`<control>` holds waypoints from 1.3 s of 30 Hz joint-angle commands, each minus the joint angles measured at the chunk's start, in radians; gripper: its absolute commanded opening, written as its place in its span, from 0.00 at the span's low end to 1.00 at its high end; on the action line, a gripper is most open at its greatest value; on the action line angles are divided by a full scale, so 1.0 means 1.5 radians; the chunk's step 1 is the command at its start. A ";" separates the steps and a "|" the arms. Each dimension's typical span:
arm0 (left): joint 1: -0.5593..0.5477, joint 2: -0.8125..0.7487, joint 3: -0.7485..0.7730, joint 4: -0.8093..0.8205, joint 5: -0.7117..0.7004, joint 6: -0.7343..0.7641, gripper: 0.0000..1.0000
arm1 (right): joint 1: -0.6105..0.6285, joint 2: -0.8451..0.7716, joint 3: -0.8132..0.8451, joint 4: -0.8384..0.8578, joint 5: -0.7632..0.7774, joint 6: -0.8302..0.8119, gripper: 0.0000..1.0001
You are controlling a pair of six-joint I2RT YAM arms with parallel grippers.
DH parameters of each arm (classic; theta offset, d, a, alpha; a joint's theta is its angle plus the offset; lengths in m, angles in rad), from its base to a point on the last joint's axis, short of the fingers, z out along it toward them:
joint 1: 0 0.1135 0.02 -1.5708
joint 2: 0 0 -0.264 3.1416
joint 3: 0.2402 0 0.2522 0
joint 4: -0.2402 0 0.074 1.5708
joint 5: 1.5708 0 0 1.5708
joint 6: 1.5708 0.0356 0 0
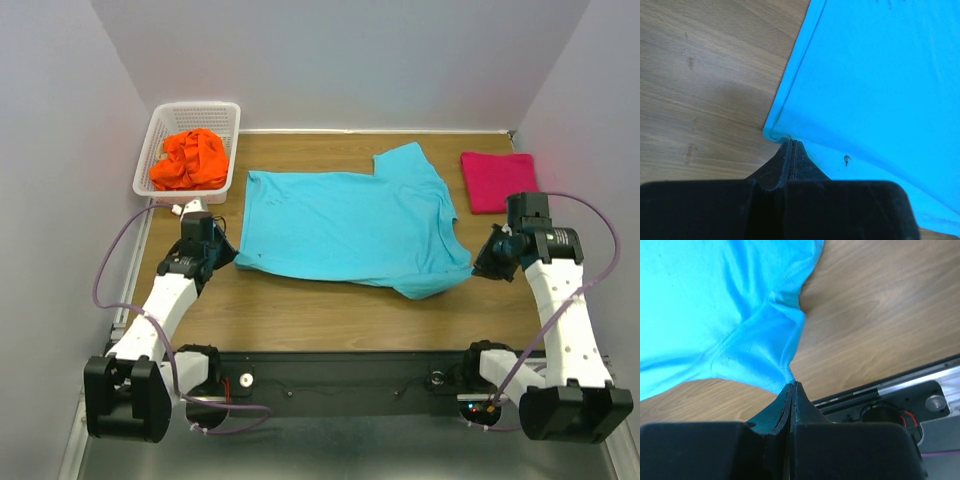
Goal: Fold and stack the t-shirts
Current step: Fold the tshirt
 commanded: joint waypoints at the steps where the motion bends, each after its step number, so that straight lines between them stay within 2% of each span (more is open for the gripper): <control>1: 0.003 0.017 0.005 0.023 -0.019 0.020 0.00 | 0.000 0.041 0.025 0.089 0.011 -0.045 0.01; 16: 0.003 0.124 0.039 0.063 -0.030 0.021 0.00 | 0.007 0.262 0.146 0.215 -0.076 -0.090 0.01; 24: 0.003 0.129 0.013 0.058 -0.058 -0.011 0.00 | 0.024 0.374 0.221 0.245 -0.079 -0.112 0.01; 39: 0.005 0.149 -0.005 0.066 -0.069 -0.020 0.00 | 0.046 0.506 0.299 0.286 -0.060 -0.137 0.01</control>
